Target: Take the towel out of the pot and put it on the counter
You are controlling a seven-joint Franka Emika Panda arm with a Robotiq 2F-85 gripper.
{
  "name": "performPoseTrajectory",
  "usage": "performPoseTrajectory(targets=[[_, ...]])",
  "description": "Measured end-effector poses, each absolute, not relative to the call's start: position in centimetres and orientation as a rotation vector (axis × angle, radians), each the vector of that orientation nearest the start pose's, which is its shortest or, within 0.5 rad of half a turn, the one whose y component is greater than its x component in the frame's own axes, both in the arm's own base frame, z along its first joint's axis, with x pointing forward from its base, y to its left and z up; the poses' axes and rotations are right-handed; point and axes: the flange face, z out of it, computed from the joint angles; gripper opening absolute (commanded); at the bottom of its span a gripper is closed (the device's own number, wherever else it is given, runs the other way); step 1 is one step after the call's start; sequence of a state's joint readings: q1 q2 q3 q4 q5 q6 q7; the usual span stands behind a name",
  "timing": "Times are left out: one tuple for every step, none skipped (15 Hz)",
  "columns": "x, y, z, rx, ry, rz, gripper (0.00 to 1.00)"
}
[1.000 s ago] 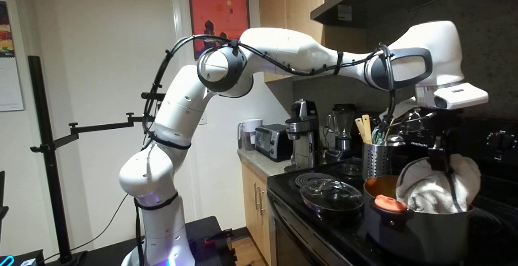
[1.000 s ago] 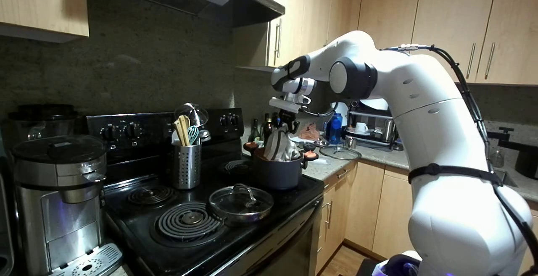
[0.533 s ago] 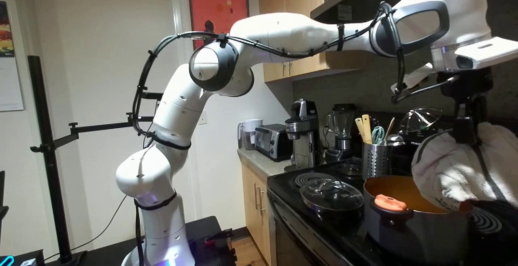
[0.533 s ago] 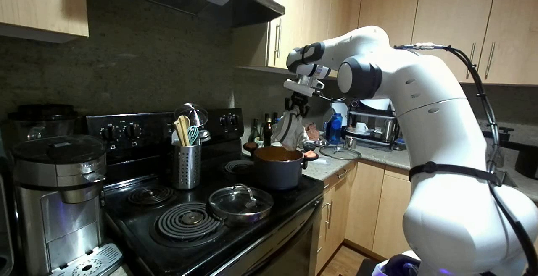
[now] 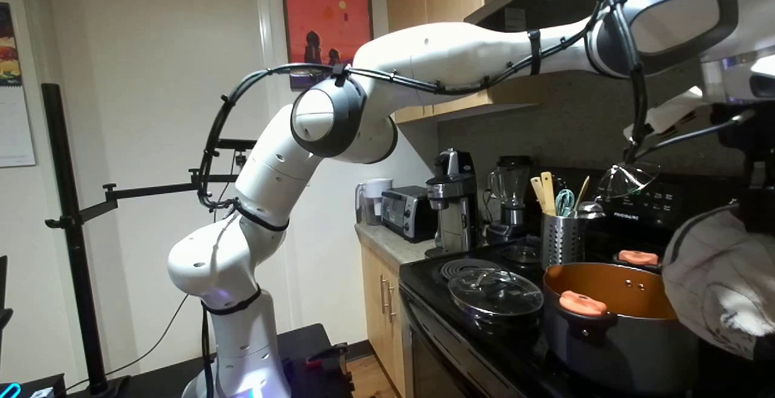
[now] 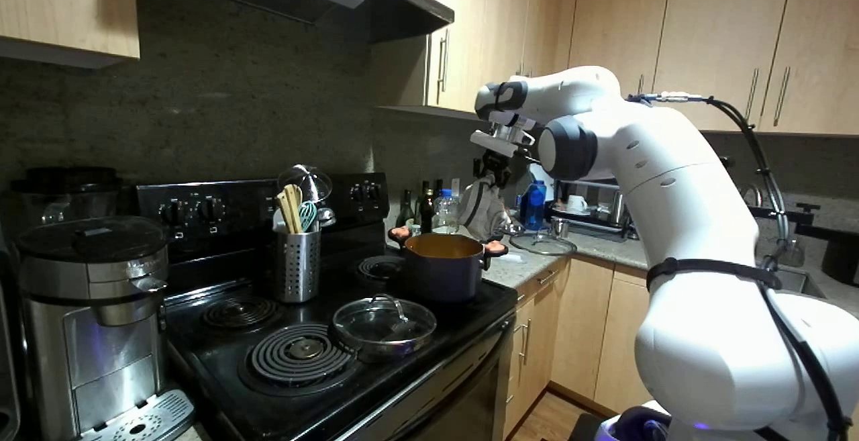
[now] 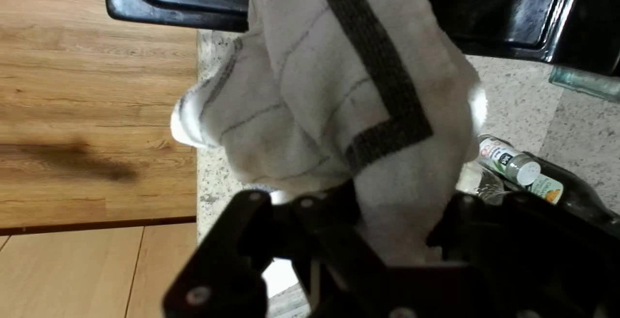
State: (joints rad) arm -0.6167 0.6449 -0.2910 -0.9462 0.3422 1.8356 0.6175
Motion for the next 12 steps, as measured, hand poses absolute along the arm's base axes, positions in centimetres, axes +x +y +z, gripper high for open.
performPoseTrajectory(targets=[[54.3,-52.7,53.2,-2.187,2.029,-0.416,0.04],[54.6,-53.3,52.3,-2.182,2.044,-0.409,0.04],[54.9,-53.7,51.5,-2.177,2.057,-0.405,0.04],[55.2,-54.1,50.7,-2.168,2.074,-0.400,0.04],[55.5,-54.4,50.1,-2.162,2.086,-0.398,0.04],[55.9,-54.7,49.5,-2.153,2.100,-0.398,0.04],[56.2,-54.9,48.9,-2.142,2.114,-0.396,0.04],[56.5,-55.0,48.3,-2.133,2.129,-0.394,0.04],[56.7,-55.2,47.7,-2.127,2.141,-0.393,0.04],[56.9,-55.4,47.1,-2.121,2.161,-0.390,0.04],[56.9,-55.6,46.5,-2.114,2.182,-0.383,0.04],[56.8,-55.8,46.0,-2.104,2.208,-0.379,0.04]])
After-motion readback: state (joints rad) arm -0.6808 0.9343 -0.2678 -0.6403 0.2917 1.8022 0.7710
